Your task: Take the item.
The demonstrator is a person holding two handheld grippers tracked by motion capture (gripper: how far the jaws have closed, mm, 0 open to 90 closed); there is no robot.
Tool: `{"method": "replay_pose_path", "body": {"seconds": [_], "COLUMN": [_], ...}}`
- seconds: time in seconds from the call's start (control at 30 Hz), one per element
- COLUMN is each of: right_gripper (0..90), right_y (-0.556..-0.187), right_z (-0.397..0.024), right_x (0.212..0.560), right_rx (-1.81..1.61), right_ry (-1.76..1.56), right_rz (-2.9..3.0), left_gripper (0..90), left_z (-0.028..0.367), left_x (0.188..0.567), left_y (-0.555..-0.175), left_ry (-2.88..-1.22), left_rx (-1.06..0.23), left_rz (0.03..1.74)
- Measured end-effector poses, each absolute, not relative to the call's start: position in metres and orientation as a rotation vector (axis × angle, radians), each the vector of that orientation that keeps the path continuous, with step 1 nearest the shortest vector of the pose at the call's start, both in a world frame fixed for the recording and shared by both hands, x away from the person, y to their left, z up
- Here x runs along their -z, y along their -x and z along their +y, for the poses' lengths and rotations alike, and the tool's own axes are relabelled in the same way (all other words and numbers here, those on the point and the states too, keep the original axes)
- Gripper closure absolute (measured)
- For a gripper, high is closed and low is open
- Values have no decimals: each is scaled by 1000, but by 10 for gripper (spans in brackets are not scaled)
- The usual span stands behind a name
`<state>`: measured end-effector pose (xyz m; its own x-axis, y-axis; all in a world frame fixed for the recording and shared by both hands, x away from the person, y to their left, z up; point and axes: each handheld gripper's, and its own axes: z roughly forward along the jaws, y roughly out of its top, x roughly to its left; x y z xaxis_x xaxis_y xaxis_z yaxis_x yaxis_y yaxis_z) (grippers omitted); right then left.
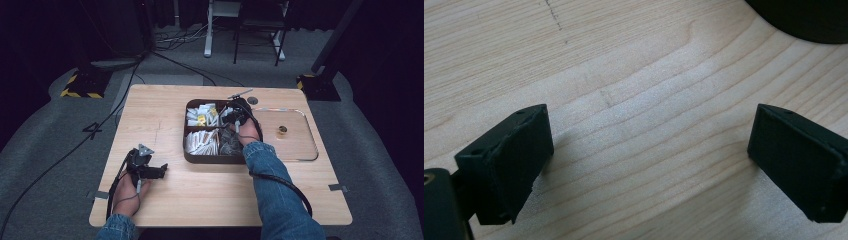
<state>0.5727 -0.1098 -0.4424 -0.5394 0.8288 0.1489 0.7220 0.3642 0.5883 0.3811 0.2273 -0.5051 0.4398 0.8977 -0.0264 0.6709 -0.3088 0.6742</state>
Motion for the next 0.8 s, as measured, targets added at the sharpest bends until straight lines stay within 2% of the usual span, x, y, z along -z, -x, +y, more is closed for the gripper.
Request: {"method": "replay_pose_path", "body": {"seconds": [0.07,0.13,0.8], "right_gripper": [845,860,866], "right_y": [-572,-570,-551], "right_z": [-110,-111,-142], "right_x": [440,438,393], "right_rx": [-930,-935,-1092], "right_ry": [-1438,-1451,-1385], "right_rz": [2422,2391,2279], "left_gripper": [46,46,46], "left_z": [227,227,227], "left_x": [505,505,505], "left_y": [-381,-381,-381], "left_ry": [-2079,-2080,-2079], "left_rx": [-477,-479,-477], "left_rz": [1312,1310,1312]}}
